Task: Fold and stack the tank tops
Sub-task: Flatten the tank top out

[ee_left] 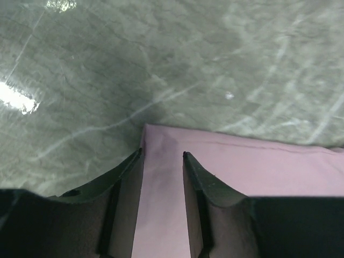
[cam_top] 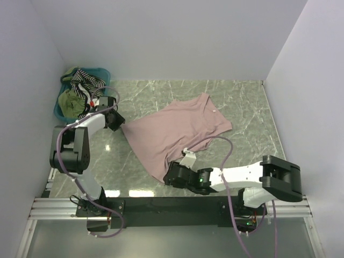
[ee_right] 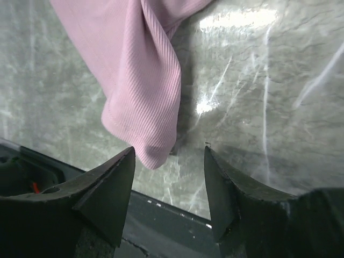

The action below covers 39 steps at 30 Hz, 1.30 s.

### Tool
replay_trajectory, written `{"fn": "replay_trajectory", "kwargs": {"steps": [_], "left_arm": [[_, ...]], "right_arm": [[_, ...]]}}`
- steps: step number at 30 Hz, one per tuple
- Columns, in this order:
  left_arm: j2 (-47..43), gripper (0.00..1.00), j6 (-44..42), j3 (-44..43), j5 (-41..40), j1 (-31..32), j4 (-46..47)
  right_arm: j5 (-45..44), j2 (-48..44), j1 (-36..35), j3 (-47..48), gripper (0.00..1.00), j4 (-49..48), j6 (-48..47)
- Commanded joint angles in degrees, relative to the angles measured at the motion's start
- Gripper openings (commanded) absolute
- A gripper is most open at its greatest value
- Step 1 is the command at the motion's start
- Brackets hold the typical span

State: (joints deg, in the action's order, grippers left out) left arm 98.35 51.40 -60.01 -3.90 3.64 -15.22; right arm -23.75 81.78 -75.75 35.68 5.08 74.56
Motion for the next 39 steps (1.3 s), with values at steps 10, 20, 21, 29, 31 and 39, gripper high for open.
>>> {"fn": "replay_trajectory", "kwargs": {"steps": [10, 20, 21, 29, 31, 39], "left_arm": [[6.4, 0.41, -5.1, -5.3, -2.2, -0.3, -3.0], [9.2, 0.34, -5.6, -5.6, -5.1, 0.9, -4.4], [9.4, 0.34, -5.5, -5.7, -5.2, 1.1, -4.5], [10.8, 0.15, -5.1, -6.3, -6.6, 1.4, -5.1], [11.2, 0.08, -5.1, -6.5, -6.6, 1.4, -5.2], [9.5, 0.01, -5.1, -6.0, -5.9, 1.4, -5.0]], "right_arm": [[-0.2, 0.5, 0.0, -1.1, 0.58, -1.9, 1.5], [1.8, 6.3, 0.2, 3.2, 0.56, -1.5, -0.6], [1.9, 6.7, 0.2, 3.5, 0.57, -1.5, -0.8], [2.5, 9.2, 0.7, 4.2, 0.5, -1.1, -1.0], [2.4, 9.4, 0.9, 4.3, 0.46, -1.2, -1.3], [0.5, 9.0, 1.7, 4.7, 0.04, 1.4, -2.8]]}}
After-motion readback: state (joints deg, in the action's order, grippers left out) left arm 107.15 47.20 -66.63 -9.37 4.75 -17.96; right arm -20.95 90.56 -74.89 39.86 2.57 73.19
